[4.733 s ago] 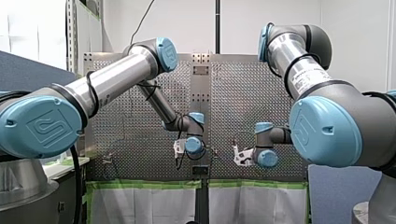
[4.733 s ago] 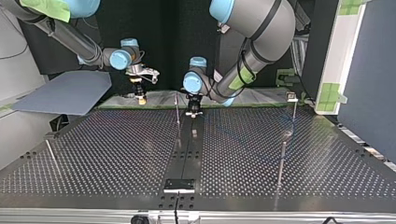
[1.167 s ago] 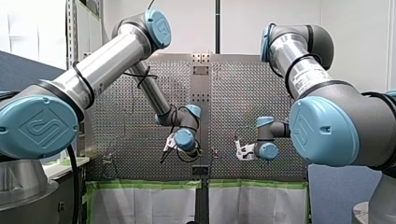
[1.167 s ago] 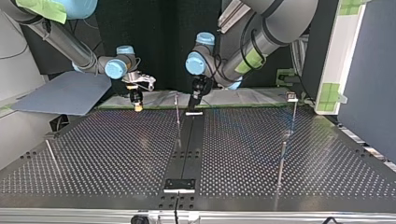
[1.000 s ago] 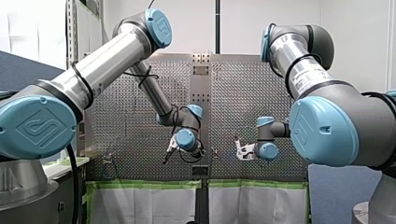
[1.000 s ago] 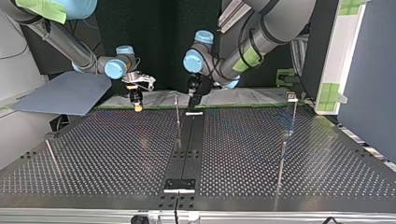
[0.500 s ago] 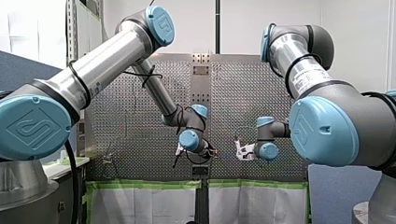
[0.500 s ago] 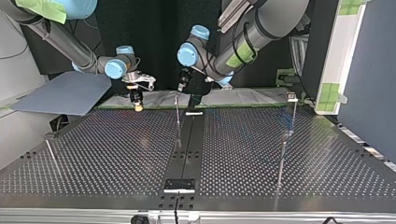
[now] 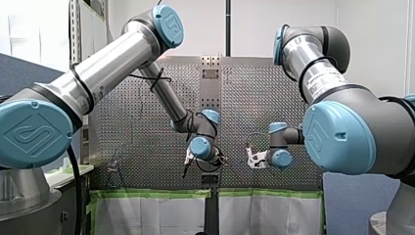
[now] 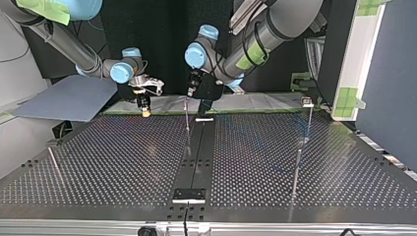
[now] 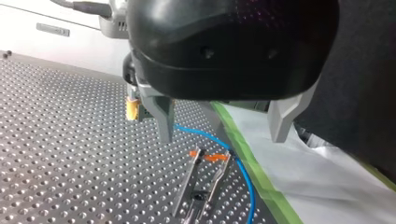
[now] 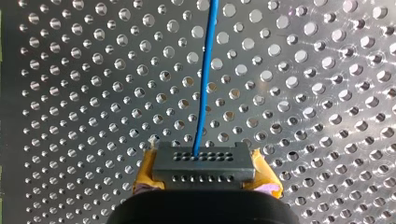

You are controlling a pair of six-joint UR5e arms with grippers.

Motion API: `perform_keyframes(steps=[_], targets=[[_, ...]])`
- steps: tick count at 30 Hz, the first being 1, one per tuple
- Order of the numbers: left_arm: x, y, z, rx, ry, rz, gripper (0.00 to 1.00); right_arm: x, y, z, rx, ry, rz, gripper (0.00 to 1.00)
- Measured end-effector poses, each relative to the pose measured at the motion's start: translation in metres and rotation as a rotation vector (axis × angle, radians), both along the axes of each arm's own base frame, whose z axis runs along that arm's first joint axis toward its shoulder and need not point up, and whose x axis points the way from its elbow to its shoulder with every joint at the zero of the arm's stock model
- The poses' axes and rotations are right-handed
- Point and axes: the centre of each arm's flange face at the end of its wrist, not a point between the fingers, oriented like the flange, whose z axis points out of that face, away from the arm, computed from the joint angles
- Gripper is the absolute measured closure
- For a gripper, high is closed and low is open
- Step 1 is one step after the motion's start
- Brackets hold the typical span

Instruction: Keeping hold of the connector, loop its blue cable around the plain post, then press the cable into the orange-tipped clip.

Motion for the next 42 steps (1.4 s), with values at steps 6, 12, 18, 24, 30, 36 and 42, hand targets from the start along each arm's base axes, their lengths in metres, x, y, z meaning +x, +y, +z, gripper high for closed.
perform_keyframes(steps=[6,12,18,24,30,36,42], targets=[[-0.002,-0.001,0.0,0.0,0.006,-0.001,0.0,0.0,0.0,0.0,-0.001,0.0,0.0,1.0],[-0.003,-0.001,0.0,0.0,0.007,-0.002,0.0,-0.001,0.0,0.0,0.0,0.0,0.0,1.0],[-0.003,-0.001,-0.001,-0.003,0.01,0.0,0.0,-0.001,0.0,0.0,0.0,0.0,0.0,1.0],[-0.003,0.001,-0.001,0.005,0.011,0.019,0.0,-0.001,0.002,-0.002,0.008,0.004,0.002,1.0],[-0.004,0.007,-0.001,0.029,0.005,0.069,0.0,-0.003,0.017,-0.012,0.035,0.034,0.008,1.0],[-0.014,0.022,-0.011,0.074,0.011,0.124,0.0,-0.001,0.043,-0.027,0.065,0.084,0.029,1.0],[-0.021,0.034,-0.017,0.104,0.006,0.177,0.0,0.001,0.063,-0.036,0.087,0.116,0.033,1.0]])
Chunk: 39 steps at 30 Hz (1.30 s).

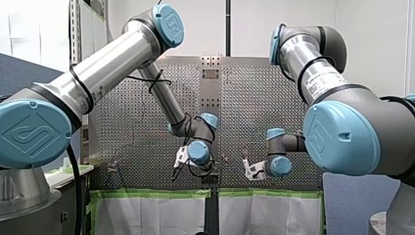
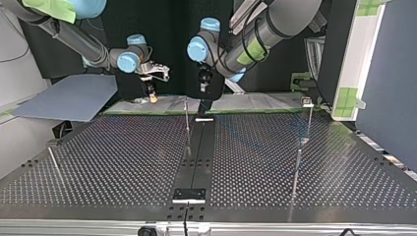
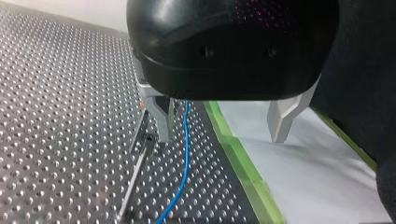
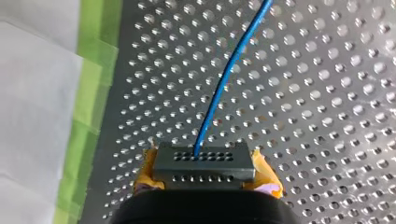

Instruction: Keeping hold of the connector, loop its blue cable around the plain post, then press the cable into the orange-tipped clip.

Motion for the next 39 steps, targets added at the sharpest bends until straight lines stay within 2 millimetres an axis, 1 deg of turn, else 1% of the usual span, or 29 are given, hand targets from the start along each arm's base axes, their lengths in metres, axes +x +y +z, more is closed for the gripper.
perform_keyframes(steps=[5,12,23,27,33,36,39], targets=[[-0.001,0.002,0.003,0.009,-0.008,0.02,0.0,0.002,0.011,-0.005,0.012,0.025,0.001,1.0],[-0.002,0.004,0.018,0.007,-0.016,0.023,0.0,0.005,0.03,-0.012,0.03,0.069,0.024,1.0],[-0.011,0.017,0.041,0.031,0.003,0.046,0.0,0.009,0.041,-0.014,0.025,0.088,0.05,1.0],[-0.013,0.018,0.059,0.025,0.007,0.059,0.0,0.012,0.046,-0.008,0.006,0.088,0.084,1.0],[-0.014,0.022,0.087,0.0,0.011,0.075,0.0,0.008,0.05,0.009,-0.025,0.043,0.089,1.0],[-0.015,0.024,0.102,-0.002,0.014,0.078,0.0,0.01,0.049,0.015,-0.047,0.017,0.093,1.0],[-0.017,0.026,0.109,0.008,0.024,0.08,0.0,0.013,0.049,0.018,-0.071,0.008,0.107,1.0]])
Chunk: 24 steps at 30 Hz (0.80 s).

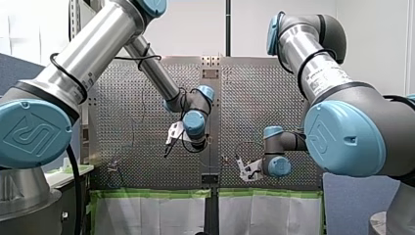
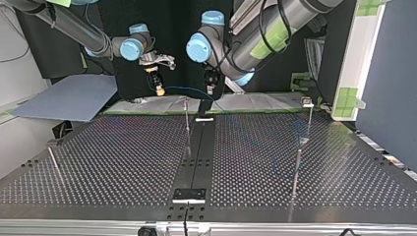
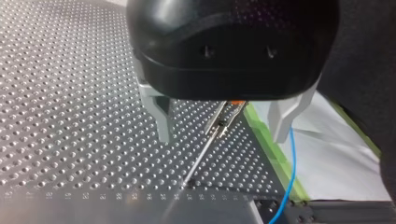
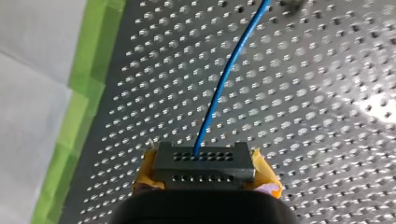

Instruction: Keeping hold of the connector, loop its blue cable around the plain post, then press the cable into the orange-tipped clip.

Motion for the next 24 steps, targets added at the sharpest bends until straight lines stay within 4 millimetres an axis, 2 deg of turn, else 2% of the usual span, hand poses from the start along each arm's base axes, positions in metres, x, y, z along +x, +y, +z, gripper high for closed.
perform_keyframes(steps=[11,18,24], targets=[[0.012,-0.008,0.025,0.027,0.015,0.006,0.0,0.013,0.007,0.002,-0.031,-0.005,0.107,1.0],[0.027,-0.015,0.048,0.06,0.009,0.017,0.0,0.017,0.01,0.002,-0.026,-0.016,0.156,1.0],[0.043,-0.016,0.07,0.096,0.005,0.032,0.0,0.015,0.009,0.002,-0.024,-0.015,0.13,1.0]])
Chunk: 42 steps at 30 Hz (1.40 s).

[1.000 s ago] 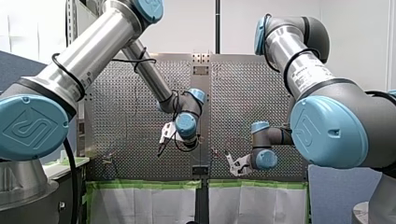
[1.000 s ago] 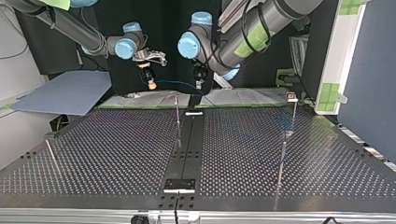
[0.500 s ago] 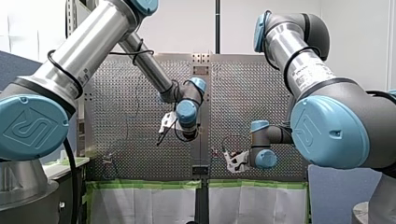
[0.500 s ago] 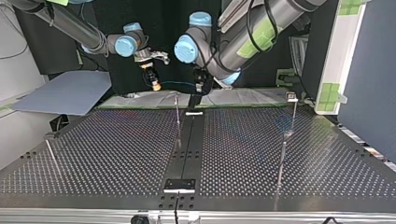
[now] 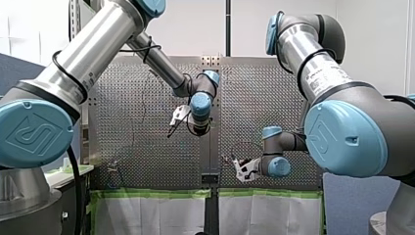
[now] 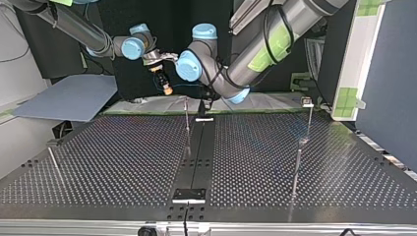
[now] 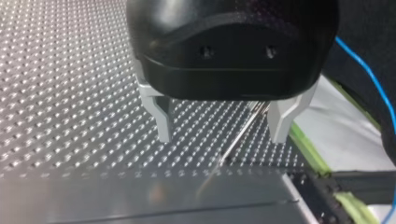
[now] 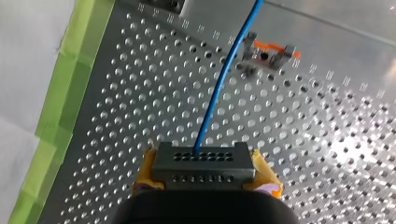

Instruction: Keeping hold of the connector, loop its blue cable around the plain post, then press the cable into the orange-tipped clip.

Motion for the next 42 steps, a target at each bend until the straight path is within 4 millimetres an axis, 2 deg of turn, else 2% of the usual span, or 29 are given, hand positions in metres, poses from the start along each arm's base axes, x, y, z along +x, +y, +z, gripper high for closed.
perform_keyframes(steps=[4,7,16,21,33,42], targets=[[0.011,0.0,0.013,0.035,0.0,0.006,0.0,-0.002,-0.001,0.0,0.001,0.001,-0.02,1.0],[0.018,-0.001,0.015,0.061,0.014,0.002,0.0,-0.002,-0.002,0.0,0.003,0.001,-0.024,1.0],[0.033,-0.017,-0.007,0.144,0.096,-0.082,0.0,-0.002,-0.001,0.0,0.005,0.0,-0.025,1.0],[0.046,-0.018,-0.017,0.176,0.136,-0.087,0.0,-0.002,-0.001,0.0,0.004,0.0,-0.025,1.0],[0.076,-0.011,0.015,0.187,0.153,-0.04,0.0,-0.002,-0.002,0.0,0.003,-0.002,-0.026,1.0],[0.087,-0.01,0.007,0.228,0.214,-0.03,0.0,-0.009,-0.007,0.0,0.002,-0.002,-0.064,1.0]])
